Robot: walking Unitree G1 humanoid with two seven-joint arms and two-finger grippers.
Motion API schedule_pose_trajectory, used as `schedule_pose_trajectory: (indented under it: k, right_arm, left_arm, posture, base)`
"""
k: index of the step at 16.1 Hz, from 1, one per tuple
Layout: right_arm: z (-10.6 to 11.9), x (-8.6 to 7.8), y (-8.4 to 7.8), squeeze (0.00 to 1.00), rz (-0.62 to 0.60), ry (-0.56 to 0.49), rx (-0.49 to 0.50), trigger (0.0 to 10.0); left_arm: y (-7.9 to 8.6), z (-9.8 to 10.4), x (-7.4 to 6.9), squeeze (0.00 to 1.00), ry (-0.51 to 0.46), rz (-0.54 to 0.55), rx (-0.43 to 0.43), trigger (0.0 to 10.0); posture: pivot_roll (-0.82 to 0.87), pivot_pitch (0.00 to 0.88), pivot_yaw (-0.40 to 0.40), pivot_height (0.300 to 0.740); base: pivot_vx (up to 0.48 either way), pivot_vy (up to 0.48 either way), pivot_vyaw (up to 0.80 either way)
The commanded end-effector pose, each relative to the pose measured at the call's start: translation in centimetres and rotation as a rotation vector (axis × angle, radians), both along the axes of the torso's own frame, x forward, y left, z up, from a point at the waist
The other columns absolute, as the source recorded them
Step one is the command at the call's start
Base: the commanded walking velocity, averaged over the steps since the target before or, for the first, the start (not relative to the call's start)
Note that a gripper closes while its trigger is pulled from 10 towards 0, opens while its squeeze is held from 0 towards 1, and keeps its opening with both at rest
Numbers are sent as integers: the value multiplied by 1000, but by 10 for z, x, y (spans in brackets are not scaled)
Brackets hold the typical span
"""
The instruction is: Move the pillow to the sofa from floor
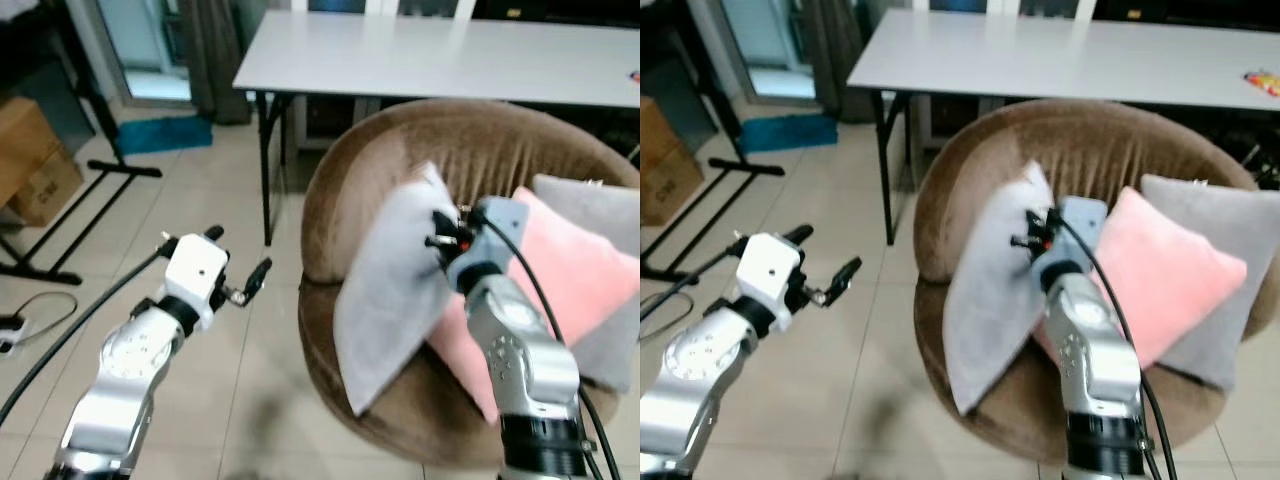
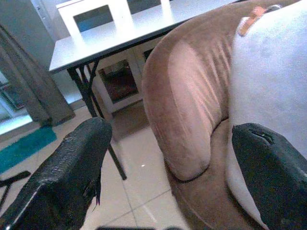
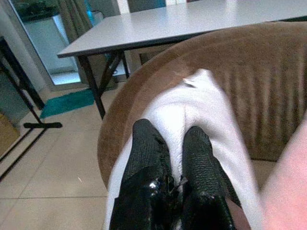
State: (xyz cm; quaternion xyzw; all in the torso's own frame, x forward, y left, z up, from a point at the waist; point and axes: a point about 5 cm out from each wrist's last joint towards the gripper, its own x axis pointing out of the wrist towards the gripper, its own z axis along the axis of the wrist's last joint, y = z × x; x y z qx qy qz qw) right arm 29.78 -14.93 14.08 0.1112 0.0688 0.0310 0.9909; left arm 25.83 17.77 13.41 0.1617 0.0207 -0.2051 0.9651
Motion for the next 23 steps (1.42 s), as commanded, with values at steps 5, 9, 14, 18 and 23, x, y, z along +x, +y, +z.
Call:
schedule_pose_trajectory:
  k: [5, 9, 14, 18, 23]
  right_arm:
    - [24, 15, 25, 0, 122, -110, 9, 10000]
    - [35, 42, 26, 0, 103, -159, 6, 10000]
    - [-4, 73, -6, 0, 29, -54, 19, 10000]
    - [-73, 50, -72, 0, -194, 280, -100, 10000]
    - [-68, 43, -116, 1000, -340, 282, -117, 10000]
  left_arm:
    - [7, -1, -4, 0, 21, -4, 21, 10000]
    - [1, -2, -5, 0, 55, -116, 37, 10000]
    - [-9, -4, -4, 0, 121, -264, 36, 10000]
    - [-12, -5, -3, 0, 143, -310, 42, 10000]
    - [-15, -10, -7, 0, 207, -364, -13, 10000]
  posture:
    - [18, 0, -28, 740]
    - [21, 0, -24, 740]
    - [11, 0, -12, 740]
    - [32, 0, -28, 740]
    - [33, 0, -34, 740]
  base:
    - [0, 0, 0]
    - [0, 0, 0]
    - [0, 0, 0]
    - [0, 0, 0]
    - [0, 0, 0]
